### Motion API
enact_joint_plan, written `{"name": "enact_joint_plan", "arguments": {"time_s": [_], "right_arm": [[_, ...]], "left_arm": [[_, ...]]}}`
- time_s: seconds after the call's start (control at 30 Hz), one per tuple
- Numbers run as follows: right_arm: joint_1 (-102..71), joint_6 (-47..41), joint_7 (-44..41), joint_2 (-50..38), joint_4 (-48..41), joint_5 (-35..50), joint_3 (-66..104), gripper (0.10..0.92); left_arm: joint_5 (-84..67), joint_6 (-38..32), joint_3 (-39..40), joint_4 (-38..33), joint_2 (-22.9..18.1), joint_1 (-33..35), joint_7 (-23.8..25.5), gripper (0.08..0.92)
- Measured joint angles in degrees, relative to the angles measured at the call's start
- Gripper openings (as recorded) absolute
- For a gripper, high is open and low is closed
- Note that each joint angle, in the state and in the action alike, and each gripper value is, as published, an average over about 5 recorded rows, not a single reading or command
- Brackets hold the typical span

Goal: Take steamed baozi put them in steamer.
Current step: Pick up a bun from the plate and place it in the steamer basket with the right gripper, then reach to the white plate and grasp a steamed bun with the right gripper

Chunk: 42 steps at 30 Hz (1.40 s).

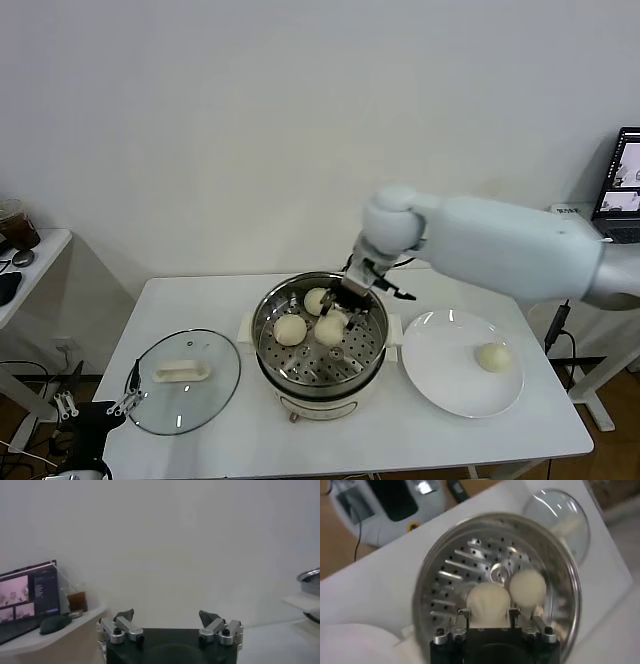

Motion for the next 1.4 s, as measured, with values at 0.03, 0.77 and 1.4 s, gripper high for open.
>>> {"name": "enact_joint_plan", "arguments": {"time_s": [0.03,0.77,1.4], "right_arm": [[-0.2,1.0,0.1,0.8,-0.3,-0.6,-0.3,0.485],[-4.2,14.3,1.3,5.5,-3.9,-12.0,-2.0,0.641],[2.2,1.0,0.6,-6.2,0.9,-4.1,2.4,0.823]], "left_arm": [[0.0,0.0,-0.1,0.0,0.0,0.0,0.0,0.823],[0.2,-0.1,-0.3,0.4,-0.5,-0.1,-0.1,0.823],[0.2,-0.2,0.7,0.3,-0.1,-1.0,-0.1,0.823]]}}
